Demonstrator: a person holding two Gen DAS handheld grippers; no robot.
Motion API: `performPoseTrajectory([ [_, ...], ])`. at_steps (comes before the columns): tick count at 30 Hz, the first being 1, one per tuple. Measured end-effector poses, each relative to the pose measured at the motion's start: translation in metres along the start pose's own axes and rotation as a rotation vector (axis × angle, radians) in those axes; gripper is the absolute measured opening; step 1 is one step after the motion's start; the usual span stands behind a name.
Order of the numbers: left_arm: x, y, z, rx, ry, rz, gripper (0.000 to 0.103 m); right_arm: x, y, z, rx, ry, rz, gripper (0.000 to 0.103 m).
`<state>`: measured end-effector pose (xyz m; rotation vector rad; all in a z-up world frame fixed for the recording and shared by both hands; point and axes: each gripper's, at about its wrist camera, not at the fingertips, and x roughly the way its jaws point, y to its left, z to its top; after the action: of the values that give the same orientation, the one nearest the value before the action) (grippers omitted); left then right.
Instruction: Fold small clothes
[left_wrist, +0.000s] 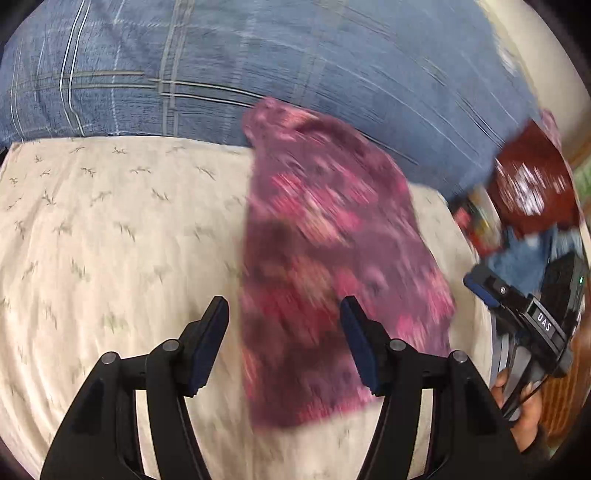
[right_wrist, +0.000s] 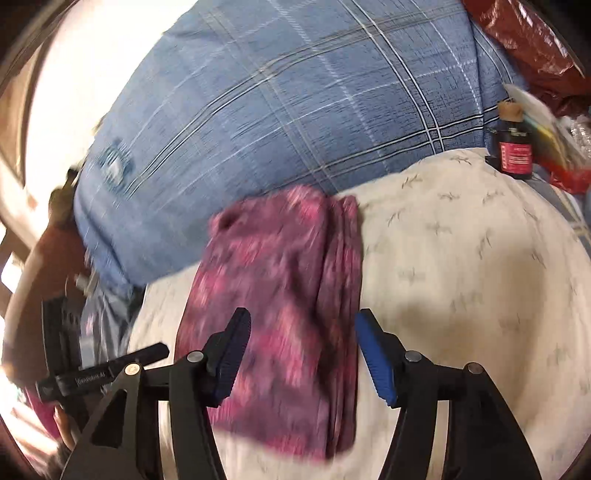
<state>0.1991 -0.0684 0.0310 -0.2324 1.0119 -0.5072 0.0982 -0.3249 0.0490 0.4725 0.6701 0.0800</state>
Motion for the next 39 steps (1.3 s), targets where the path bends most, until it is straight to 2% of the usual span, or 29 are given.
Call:
performPoseTrajectory([
  [5, 0.044, 0.014, 0.05, -0.087, 0.074, -0.011, 0.062, 0.054, -0.008, 0.04, 0.075, 0.007, 0.027, 0.061],
  [6, 0.054, 0.013, 0.056, -0.094, 0.095, -0.017, 0.062, 0.067, -0.007, 0.044, 0.068, 0.024, 0.025, 0.058],
  [7, 0.063, 0.012, 0.059, -0.093, 0.117, -0.017, 0.062, 0.09, -0.003, 0.047, 0.035, 0.105, -0.017, 0.045],
  [8, 0.07, 0.012, 0.062, -0.094, 0.136, -0.018, 0.062, 0.101, -0.001, 0.047, 0.01, 0.148, -0.078, 0.036],
  [9, 0.074, 0.014, 0.063, -0.098, 0.15, -0.029, 0.062, 0.11, -0.002, 0.047, -0.011, 0.176, -0.148, 0.036],
  [10, 0.074, 0.016, 0.064, -0.104, 0.156, -0.046, 0.062, 0.109, -0.004, 0.047, -0.002, 0.161, -0.138, 0.037],
  [12, 0.069, 0.021, 0.064, -0.092, 0.16, -0.09, 0.062, 0.096, -0.015, 0.048, 0.061, 0.135, -0.08, 0.039],
  [14, 0.064, 0.028, 0.058, -0.092, 0.172, -0.126, 0.062, 0.079, -0.032, 0.044, 0.118, 0.125, -0.033, 0.048],
  [15, 0.062, 0.031, 0.054, -0.096, 0.181, -0.164, 0.062, 0.071, -0.039, 0.04, 0.132, 0.128, -0.007, 0.049],
  [17, 0.065, 0.034, 0.043, -0.102, 0.219, -0.234, 0.073, 0.062, -0.05, 0.028, 0.156, 0.15, 0.096, 0.049],
  [20, 0.062, 0.031, 0.034, -0.109, 0.194, -0.275, 0.082, 0.062, -0.061, 0.002, 0.211, 0.224, 0.254, 0.051],
  [21, 0.063, 0.03, 0.033, -0.126, 0.206, -0.305, 0.083, 0.063, -0.059, -0.004, 0.207, 0.232, 0.278, 0.051],
  [22, 0.064, 0.029, 0.032, -0.141, 0.203, -0.305, 0.085, 0.06, -0.053, -0.008, 0.169, 0.199, 0.271, 0.056],
  [25, 0.063, 0.024, 0.03, -0.166, 0.187, -0.27, 0.085, 0.065, -0.04, -0.008, 0.128, 0.186, 0.268, 0.064],
  [27, 0.062, 0.026, 0.029, -0.213, 0.179, -0.263, 0.08, 0.073, -0.034, -0.008, 0.127, 0.174, 0.246, 0.064],
  [29, 0.061, 0.03, 0.03, -0.233, 0.172, -0.231, 0.059, 0.072, -0.024, -0.006, 0.086, 0.161, 0.175, 0.05],
  [32, 0.053, 0.033, 0.026, -0.224, 0.145, -0.217, 0.036, 0.067, -0.009, -0.01, -0.001, 0.138, 0.108, 0.029],
  [34, 0.043, 0.032, 0.023, -0.207, 0.124, -0.215, 0.031, 0.059, -0.005, -0.012, -0.007, 0.116, 0.095, 0.026],
  [39, 0.009, 0.032, 0.013, -0.177, 0.118, -0.237, 0.03, 0.033, 0.015, -0.02, -0.025, 0.09, 0.123, 0.025],
])
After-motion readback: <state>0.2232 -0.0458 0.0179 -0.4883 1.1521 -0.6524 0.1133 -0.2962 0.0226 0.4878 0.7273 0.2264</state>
